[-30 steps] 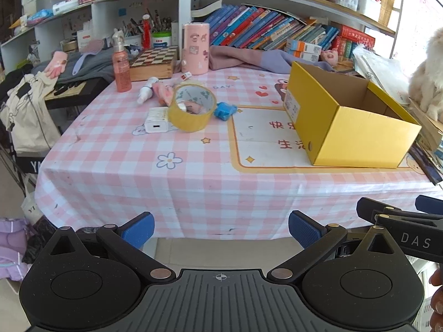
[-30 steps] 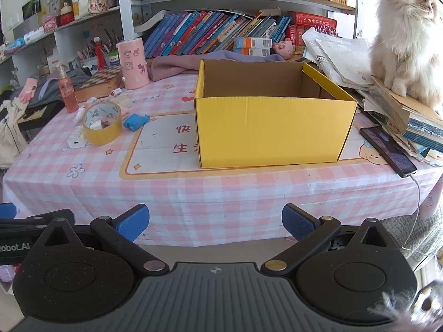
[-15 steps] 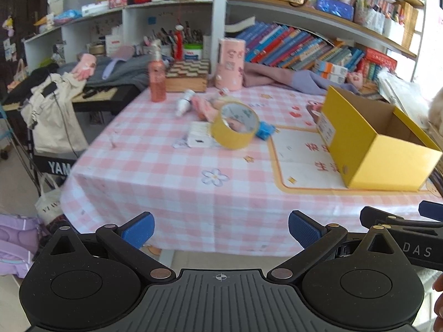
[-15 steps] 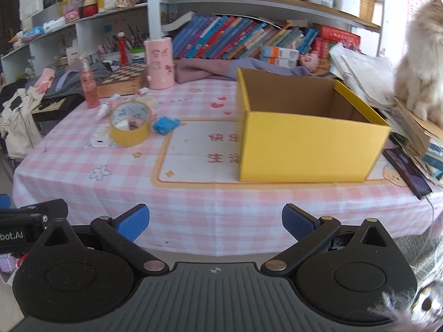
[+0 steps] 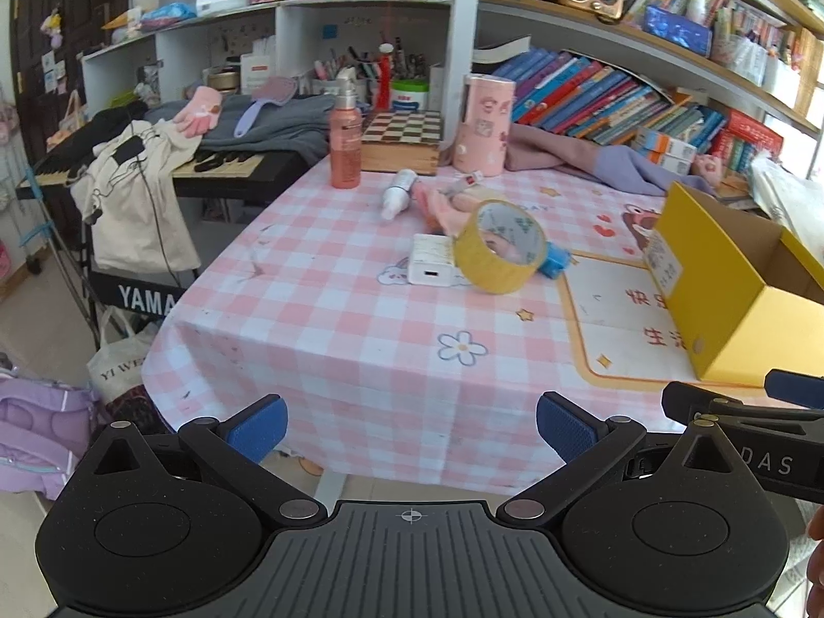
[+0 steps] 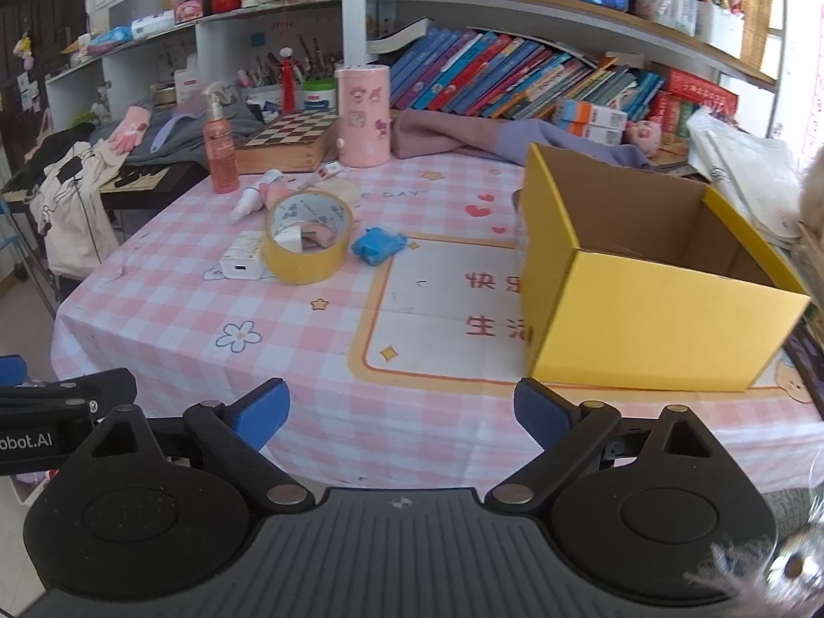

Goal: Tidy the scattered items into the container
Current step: 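Grasp the white charger block with the left tool while the right tool grasps the yellow tape roll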

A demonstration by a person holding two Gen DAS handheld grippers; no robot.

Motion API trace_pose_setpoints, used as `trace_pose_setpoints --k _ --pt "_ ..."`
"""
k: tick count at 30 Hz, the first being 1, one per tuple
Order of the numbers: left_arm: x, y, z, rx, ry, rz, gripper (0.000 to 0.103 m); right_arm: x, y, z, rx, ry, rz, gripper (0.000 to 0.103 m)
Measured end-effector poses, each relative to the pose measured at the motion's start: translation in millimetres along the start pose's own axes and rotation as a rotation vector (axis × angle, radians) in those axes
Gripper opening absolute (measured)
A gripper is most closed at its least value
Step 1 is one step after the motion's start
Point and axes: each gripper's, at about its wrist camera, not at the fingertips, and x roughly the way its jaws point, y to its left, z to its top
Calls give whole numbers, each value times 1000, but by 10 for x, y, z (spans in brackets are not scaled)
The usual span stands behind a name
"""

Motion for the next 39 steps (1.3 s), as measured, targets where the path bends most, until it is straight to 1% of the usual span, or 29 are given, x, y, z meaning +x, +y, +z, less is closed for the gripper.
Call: trace_pose_setpoints --k 6,11,19,22,33,39 --pt "210 -29 127 18 20 32 103 312 -15 145 11 27 48 93" --pt "437 -59 281 11 40 60 103 560 -43 286 5 40 107 91" --pt "711 -121 526 3 40 109 103 986 -132 562 7 64 158 90" --pt "792 -109 593 -11 51 132 103 1125 -133 657 0 73 180 90" --pt "981 17 767 -47 95 234 103 1628 67 985 0 108 289 94" --pt "1080 107 852 -66 111 277 103 1906 223 1112 -18 146 328 96"
